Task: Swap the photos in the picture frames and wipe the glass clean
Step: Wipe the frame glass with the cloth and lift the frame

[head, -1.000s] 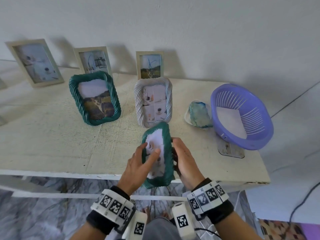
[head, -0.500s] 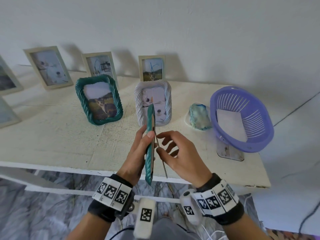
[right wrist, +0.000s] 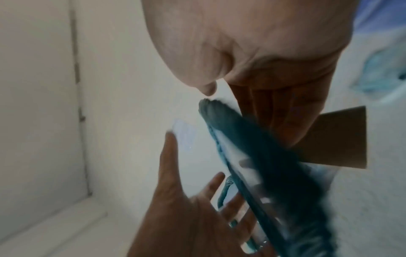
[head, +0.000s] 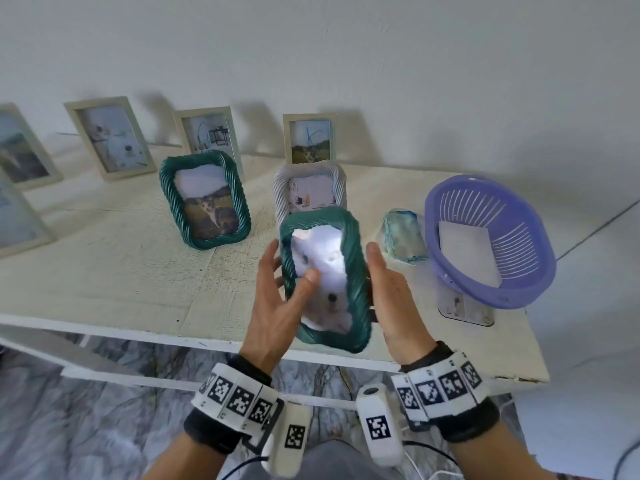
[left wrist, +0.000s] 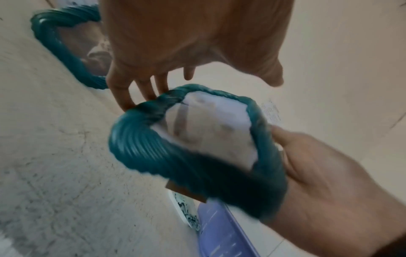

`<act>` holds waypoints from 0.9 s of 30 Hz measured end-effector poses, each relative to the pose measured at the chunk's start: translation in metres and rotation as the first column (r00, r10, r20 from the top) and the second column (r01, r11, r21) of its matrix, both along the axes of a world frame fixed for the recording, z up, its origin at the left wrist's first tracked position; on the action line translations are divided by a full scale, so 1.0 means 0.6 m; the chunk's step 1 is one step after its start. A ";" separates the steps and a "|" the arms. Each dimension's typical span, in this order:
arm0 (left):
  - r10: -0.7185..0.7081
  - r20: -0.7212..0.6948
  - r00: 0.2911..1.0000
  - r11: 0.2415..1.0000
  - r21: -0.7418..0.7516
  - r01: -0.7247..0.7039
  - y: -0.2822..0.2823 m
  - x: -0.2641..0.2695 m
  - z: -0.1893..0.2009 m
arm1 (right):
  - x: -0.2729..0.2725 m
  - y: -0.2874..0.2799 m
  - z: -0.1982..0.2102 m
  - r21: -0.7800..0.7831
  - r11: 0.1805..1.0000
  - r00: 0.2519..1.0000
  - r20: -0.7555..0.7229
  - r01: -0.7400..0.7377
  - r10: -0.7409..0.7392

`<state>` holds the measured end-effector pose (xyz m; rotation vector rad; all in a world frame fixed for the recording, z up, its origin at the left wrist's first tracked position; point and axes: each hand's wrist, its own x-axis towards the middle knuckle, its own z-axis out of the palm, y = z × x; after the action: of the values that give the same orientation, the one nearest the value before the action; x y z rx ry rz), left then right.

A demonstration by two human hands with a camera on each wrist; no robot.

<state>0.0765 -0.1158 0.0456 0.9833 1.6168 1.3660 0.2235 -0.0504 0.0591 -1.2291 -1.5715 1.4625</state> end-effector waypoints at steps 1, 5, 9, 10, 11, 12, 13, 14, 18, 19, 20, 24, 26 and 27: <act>0.040 0.048 0.998 0.999 0.000 -0.040 -0.003 -0.008 -0.002 | 0.000 0.004 -0.004 -0.089 0.996 0.998 -0.055 0.029 -0.034; 0.040 0.368 0.929 0.994 -0.105 -0.002 -0.005 -0.043 0.004 | -0.010 0.007 -0.010 -0.306 0.952 0.986 -0.160 -0.001 -0.051; 0.009 0.420 0.908 0.983 -0.171 0.070 -0.013 -0.088 0.005 | -0.036 0.007 -0.019 -0.378 0.916 0.968 -0.249 -0.134 0.038; 0.009 0.416 0.909 0.982 -0.177 0.071 -0.016 -0.100 0.005 | -0.047 0.007 -0.020 -0.379 0.914 0.966 -0.253 -0.145 0.048; 0.006 0.414 0.910 0.982 -0.172 0.072 -0.019 -0.112 0.006 | -0.062 0.008 -0.021 -0.373 0.914 0.964 -0.260 -0.159 0.062; 0.014 0.412 0.911 0.984 -0.166 0.060 -0.022 -0.125 0.005 | -0.079 0.009 -0.022 -0.367 0.914 0.964 -0.255 -0.173 0.079; 0.035 0.412 0.910 0.986 -0.164 0.036 -0.025 -0.139 0.007 | -0.098 0.009 -0.026 -0.360 0.913 0.963 -0.249 -0.190 0.103; 0.066 0.413 0.908 0.985 -0.170 0.006 -0.030 -0.154 0.008 | -0.119 0.009 -0.030 -0.358 0.911 0.964 -0.237 -0.203 0.121; 0.188 0.365 0.912 0.970 -0.215 -0.114 -0.051 -0.238 0.012 | -0.215 0.007 -0.031 -0.302 0.932 0.975 -0.153 -0.201 0.160; 0.223 0.355 0.908 0.963 -0.222 -0.149 -0.056 -0.265 0.012 | -0.242 0.008 -0.030 -0.264 0.943 0.976 -0.132 -0.204 0.175; 0.261 0.339 0.904 0.954 -0.231 -0.189 -0.061 -0.294 0.012 | -0.269 0.008 -0.027 -0.210 0.953 0.973 -0.117 -0.219 0.198; 0.361 0.251 0.898 0.920 -0.253 -0.299 -0.066 -0.419 0.018 | -0.387 0.015 -0.021 0.080 0.954 0.957 0.002 -0.290 0.291; 0.396 0.232 0.888 0.909 -0.236 -0.344 -0.056 -0.482 0.020 | -0.448 0.027 -0.022 0.186 0.928 0.947 0.056 -0.322 0.317; 0.408 0.227 0.884 0.906 -0.226 -0.359 -0.048 -0.514 0.022 | -0.479 0.035 -0.022 0.219 0.918 0.944 0.086 -0.331 0.320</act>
<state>-0.2321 -0.1447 0.0586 0.3555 1.7429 1.5074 -0.0637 -0.0291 0.0460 -0.9047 -1.9915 1.4039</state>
